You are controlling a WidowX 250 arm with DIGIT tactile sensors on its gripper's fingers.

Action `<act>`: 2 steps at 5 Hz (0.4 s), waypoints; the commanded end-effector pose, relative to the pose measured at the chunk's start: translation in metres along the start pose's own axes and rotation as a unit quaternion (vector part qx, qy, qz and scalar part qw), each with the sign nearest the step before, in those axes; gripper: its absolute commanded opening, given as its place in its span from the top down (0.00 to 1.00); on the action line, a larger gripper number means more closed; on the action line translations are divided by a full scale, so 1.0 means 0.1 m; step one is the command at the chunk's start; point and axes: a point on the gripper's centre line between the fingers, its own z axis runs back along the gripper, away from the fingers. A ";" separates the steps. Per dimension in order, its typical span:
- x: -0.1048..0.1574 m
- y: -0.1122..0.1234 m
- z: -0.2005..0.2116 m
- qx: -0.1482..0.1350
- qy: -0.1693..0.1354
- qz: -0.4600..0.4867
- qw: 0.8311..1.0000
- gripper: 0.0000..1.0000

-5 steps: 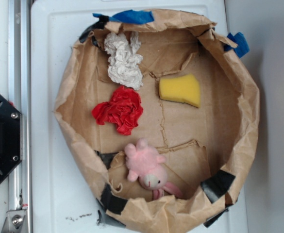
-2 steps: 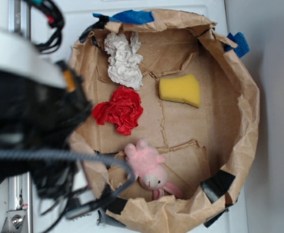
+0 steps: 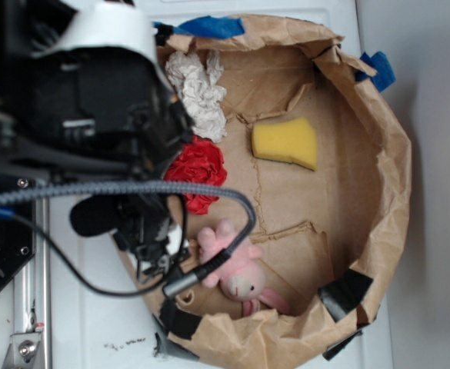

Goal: Grab the red paper.

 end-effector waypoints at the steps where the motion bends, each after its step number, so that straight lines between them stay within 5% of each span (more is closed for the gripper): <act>1: 0.05 0.04 0.06 -0.005 -0.014 0.013 1.000 0.00; 2: 0.35 -0.02 -0.11 0.001 -0.029 0.077 0.997 0.00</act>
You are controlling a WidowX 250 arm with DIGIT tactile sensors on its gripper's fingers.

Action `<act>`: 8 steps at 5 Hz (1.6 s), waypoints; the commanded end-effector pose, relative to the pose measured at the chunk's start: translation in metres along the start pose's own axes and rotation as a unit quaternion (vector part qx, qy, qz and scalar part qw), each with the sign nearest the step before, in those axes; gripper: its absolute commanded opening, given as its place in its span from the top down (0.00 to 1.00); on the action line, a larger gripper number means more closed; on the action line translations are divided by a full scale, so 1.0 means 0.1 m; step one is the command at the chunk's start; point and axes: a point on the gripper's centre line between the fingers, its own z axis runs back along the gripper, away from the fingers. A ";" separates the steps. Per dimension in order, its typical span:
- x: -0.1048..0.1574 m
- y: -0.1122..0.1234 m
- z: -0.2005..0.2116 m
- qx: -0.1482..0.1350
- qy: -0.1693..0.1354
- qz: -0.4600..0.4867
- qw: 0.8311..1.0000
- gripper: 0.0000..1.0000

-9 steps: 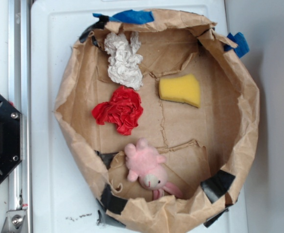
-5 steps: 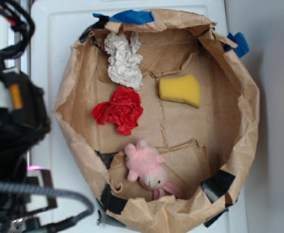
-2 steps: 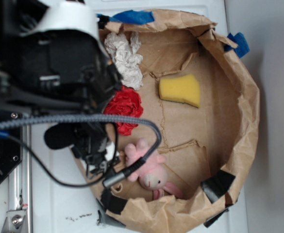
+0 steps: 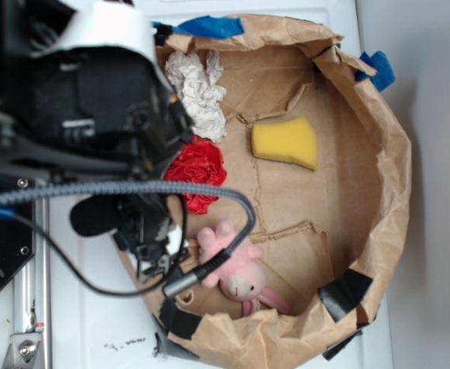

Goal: Grab the red paper.

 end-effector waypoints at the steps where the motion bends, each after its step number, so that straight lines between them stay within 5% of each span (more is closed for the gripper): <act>1: 0.62 -0.13 -0.29 0.009 -0.024 0.122 0.992 0.00; 3: 0.68 0.02 -0.88 0.003 -0.042 0.200 0.979 0.00; 5: 0.45 0.22 -1.06 0.021 -0.053 0.172 0.983 0.00; 8: 0.47 0.25 -1.40 0.046 -0.056 0.151 0.986 0.00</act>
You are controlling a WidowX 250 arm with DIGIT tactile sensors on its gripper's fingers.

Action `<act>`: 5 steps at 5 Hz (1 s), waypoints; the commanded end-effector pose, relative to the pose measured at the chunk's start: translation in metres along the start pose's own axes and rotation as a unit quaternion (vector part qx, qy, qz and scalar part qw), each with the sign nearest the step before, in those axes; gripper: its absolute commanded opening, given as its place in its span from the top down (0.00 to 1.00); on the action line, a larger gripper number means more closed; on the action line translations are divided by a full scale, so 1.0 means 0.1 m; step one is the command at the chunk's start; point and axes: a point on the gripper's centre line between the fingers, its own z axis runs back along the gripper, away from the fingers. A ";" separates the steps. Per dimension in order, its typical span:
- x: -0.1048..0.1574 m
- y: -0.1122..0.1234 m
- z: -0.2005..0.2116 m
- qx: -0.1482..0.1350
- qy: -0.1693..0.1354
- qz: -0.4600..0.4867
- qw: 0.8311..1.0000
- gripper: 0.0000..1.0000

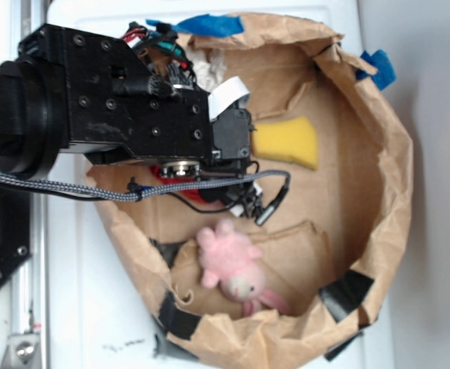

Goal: Grab the red paper.

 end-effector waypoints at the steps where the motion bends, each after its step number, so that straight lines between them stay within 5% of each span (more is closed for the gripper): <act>1: 0.02 0.02 0.02 -0.007 -0.018 -0.002 1.000 1.00; 4: 0.08 -0.02 0.26 -0.004 -0.017 -0.042 0.999 1.00; 5: 0.15 -0.11 0.72 -0.034 0.005 -0.108 0.994 1.00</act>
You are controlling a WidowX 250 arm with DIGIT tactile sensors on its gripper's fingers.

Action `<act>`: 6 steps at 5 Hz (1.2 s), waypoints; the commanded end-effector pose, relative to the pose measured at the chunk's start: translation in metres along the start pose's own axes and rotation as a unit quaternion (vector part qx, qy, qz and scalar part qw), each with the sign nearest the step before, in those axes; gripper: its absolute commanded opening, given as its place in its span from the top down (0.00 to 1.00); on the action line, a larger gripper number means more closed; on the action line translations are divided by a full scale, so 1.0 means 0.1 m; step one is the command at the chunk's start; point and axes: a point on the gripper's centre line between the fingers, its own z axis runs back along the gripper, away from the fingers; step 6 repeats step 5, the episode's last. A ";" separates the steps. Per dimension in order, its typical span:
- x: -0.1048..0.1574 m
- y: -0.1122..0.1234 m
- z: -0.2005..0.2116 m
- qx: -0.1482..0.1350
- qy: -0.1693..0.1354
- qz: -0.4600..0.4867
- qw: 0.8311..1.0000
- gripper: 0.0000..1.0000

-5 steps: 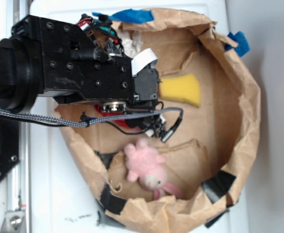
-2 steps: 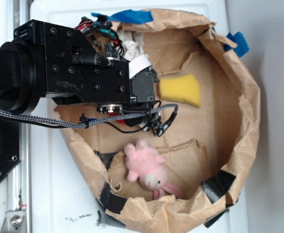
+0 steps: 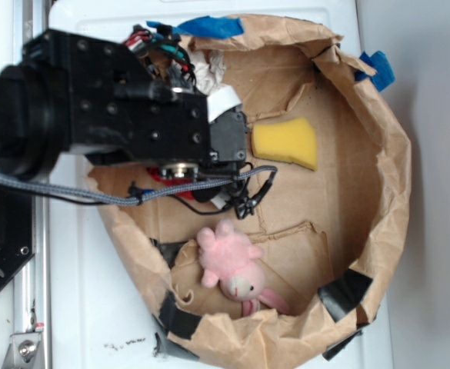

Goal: Grab the red paper.

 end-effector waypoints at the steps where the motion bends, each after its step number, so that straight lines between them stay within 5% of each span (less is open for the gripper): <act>1: 0.22 -0.14 1.10 -0.086 0.007 -0.141 0.986 1.00; 3: 0.15 -0.24 1.48 -0.075 -0.020 -0.221 0.972 1.00; 6: 0.17 -0.23 1.45 -0.060 -0.024 -0.202 0.977 1.00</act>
